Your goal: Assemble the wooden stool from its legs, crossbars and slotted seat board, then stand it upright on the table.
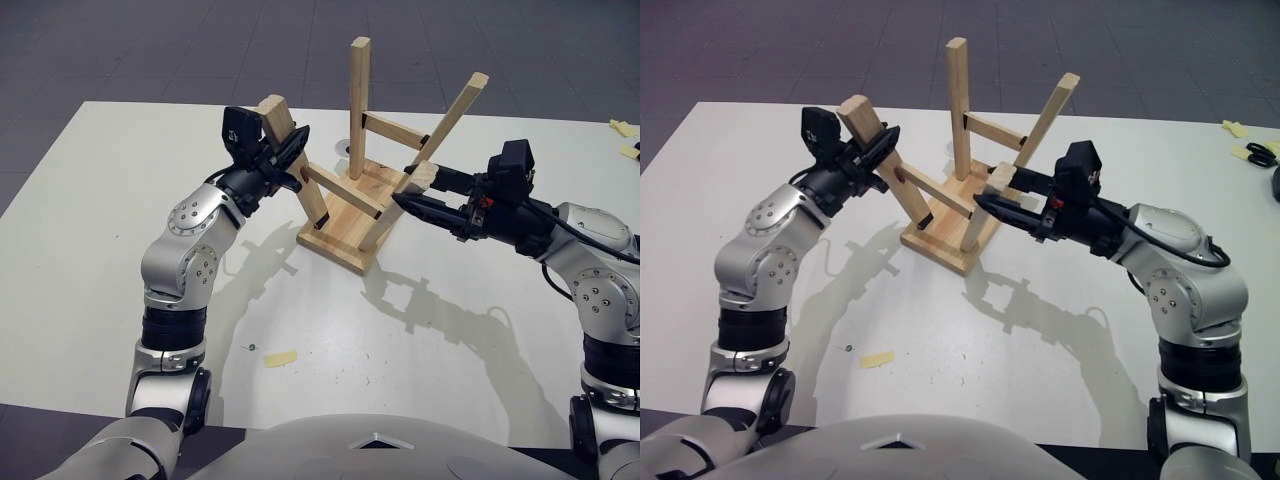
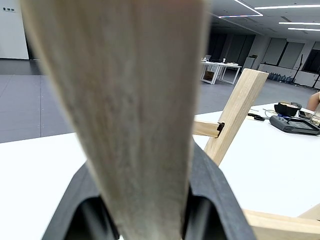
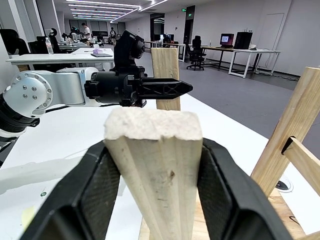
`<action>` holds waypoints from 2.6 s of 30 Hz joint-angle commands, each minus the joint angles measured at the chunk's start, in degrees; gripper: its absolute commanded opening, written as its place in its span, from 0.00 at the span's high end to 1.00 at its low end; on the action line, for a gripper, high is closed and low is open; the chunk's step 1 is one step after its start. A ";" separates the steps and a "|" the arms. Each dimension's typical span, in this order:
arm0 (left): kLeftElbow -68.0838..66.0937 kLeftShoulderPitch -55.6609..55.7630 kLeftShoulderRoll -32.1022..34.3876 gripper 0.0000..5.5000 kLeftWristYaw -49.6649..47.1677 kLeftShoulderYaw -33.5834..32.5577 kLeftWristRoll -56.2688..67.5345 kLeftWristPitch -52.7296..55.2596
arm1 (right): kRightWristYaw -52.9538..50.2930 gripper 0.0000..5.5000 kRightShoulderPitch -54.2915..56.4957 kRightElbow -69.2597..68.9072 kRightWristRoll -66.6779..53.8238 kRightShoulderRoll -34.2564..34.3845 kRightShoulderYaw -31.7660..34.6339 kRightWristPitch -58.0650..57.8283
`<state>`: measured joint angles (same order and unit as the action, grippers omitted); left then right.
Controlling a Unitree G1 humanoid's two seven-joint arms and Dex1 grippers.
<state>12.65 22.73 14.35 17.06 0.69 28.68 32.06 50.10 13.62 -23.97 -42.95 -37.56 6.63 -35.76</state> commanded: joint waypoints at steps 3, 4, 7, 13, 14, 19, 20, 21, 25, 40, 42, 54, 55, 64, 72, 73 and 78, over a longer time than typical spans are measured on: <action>-5.02 -2.70 0.22 0.81 -0.30 2.61 -1.85 6.09 | 5.56 0.61 -1.30 -1.09 -3.27 -0.35 -4.10 -2.09; -5.24 -2.83 0.06 0.81 -0.55 2.81 -1.94 6.34 | 5.68 0.61 -1.35 -1.13 -3.37 -0.43 -4.17 -2.10; -5.77 -3.14 -0.62 0.81 -1.51 3.57 -2.32 7.29 | 5.90 0.61 -1.36 -1.17 -3.67 -0.53 -4.37 -2.16; -4.87 -3.62 0.34 0.81 -0.28 5.77 -2.61 7.82 | 3.55 0.61 -0.09 -0.04 2.39 -1.84 -7.48 -1.43; -4.52 -3.70 0.23 0.81 -0.30 5.78 -2.35 7.86 | 2.91 0.61 0.80 0.82 4.23 -1.88 -8.96 -1.22; -4.38 -3.58 0.26 0.81 -0.54 6.26 -2.18 7.85 | 1.57 0.61 2.35 1.78 5.74 -2.78 -11.59 -3.58; -4.38 -3.66 0.39 0.81 -0.61 6.07 -2.14 7.82 | 1.67 0.61 2.42 1.64 5.11 -3.07 -11.52 -4.23; -4.35 -3.78 0.54 0.81 -0.74 5.74 -2.11 7.73 | 1.45 0.54 2.71 1.55 3.96 -3.10 -10.99 -5.22; -4.12 -4.06 1.11 0.81 -0.60 4.75 -2.08 7.40 | -1.70 0.41 7.76 4.02 -5.05 0.32 -4.54 -11.07; -0.33 -3.95 3.41 0.81 6.66 6.37 -0.40 5.63 | -16.40 0.02 25.36 18.05 -19.93 2.16 3.09 -12.99; -0.23 -3.61 2.75 0.81 6.36 6.26 -0.33 5.49 | -14.54 0.02 23.50 17.26 -14.16 2.93 -1.44 -10.79; -1.17 -5.16 2.16 0.81 6.87 5.84 1.07 5.82 | -7.61 0.02 19.32 22.64 3.18 11.59 -14.88 -3.15; -1.16 -5.28 2.14 0.81 6.81 5.84 1.13 5.82 | -7.36 0.02 19.10 24.27 4.94 12.07 -15.66 -2.20; -0.32 -7.10 2.22 0.81 5.43 2.94 2.24 6.46 | -7.46 0.02 11.21 28.39 16.25 10.76 -20.34 3.23; -3.22 -10.48 2.10 0.81 2.12 2.29 0.00 8.45 | -10.72 0.02 8.32 22.51 15.20 11.77 -18.66 1.77; -3.59 -10.30 1.96 0.81 1.64 2.36 -0.21 8.73 | -10.92 0.02 8.19 22.16 15.12 11.82 -18.56 1.64; -6.27 -8.88 0.12 0.81 -2.77 2.27 -1.76 10.29 | -10.65 0.02 8.91 21.26 15.07 12.17 -18.76 1.61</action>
<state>14.26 18.73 13.92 20.18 2.34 31.73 34.44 39.71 25.34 -4.35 -30.90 -24.45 -10.71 -31.09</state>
